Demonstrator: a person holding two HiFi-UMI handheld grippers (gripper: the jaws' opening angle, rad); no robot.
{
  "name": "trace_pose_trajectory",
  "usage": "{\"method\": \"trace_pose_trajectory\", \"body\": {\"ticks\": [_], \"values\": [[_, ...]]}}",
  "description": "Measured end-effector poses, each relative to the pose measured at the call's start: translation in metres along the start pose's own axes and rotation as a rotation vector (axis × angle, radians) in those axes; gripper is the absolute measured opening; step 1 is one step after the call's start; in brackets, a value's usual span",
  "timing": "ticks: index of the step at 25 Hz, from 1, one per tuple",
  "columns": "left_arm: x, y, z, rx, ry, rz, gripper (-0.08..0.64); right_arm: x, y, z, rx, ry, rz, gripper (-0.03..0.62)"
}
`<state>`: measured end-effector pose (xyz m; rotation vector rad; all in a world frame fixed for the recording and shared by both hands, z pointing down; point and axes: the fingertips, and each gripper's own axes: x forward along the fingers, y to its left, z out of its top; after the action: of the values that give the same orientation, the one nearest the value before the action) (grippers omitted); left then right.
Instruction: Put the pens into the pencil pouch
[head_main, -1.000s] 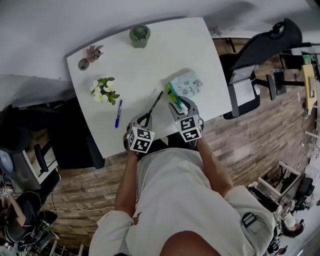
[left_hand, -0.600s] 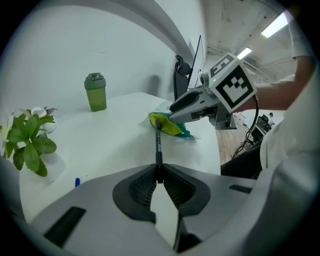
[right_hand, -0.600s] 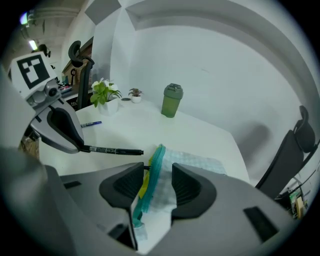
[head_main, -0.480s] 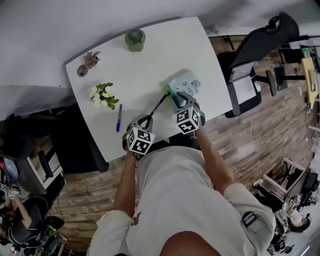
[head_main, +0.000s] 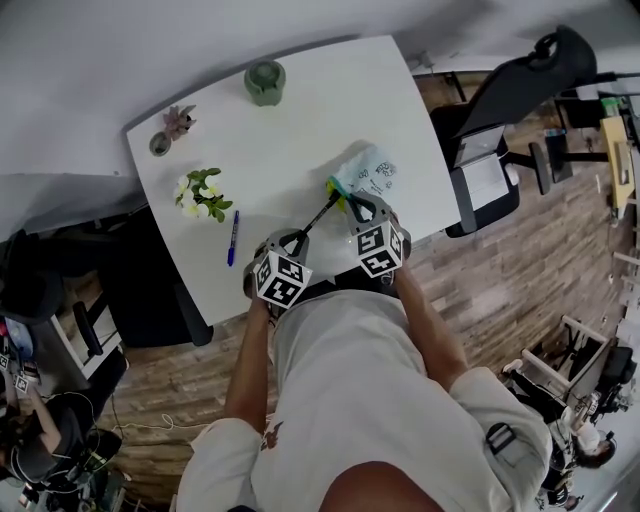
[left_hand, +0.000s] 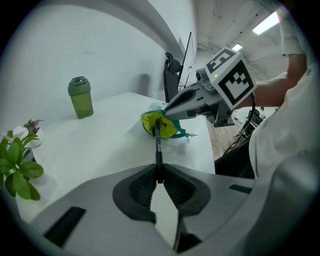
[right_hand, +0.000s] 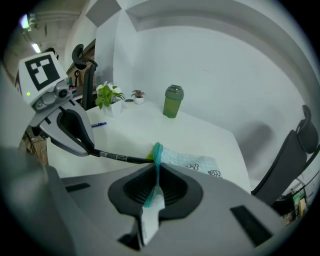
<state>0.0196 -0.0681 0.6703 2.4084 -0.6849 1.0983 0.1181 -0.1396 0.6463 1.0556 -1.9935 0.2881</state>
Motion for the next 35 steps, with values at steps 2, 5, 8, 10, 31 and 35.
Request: {"method": "trace_pose_trajectory", "body": {"ticks": [2,5,8,10,31,35], "values": [[0.001,-0.002,0.004,0.013,-0.001,-0.009,0.038,-0.005,0.003,0.004,-0.001,-0.009,0.008,0.024],[0.003,-0.003,0.010,0.024,-0.005,-0.015,0.038,-0.011,0.007,0.011,0.002,-0.032,0.024,0.024],[0.006,-0.002,0.016,0.019,-0.004,-0.013,0.038,-0.014,0.014,0.016,-0.002,-0.046,0.039,0.023],[0.007,-0.001,0.019,0.017,0.001,-0.011,0.038,-0.017,0.019,0.019,-0.008,-0.049,0.048,0.023],[0.018,0.011,0.040,-0.051,-0.021,-0.021,0.038,-0.019,0.064,0.052,-0.054,-0.109,0.198,0.023],[0.023,0.013,0.035,-0.084,-0.044,-0.036,0.040,-0.015,0.073,0.055,-0.042,-0.115,0.228,0.023]]}}
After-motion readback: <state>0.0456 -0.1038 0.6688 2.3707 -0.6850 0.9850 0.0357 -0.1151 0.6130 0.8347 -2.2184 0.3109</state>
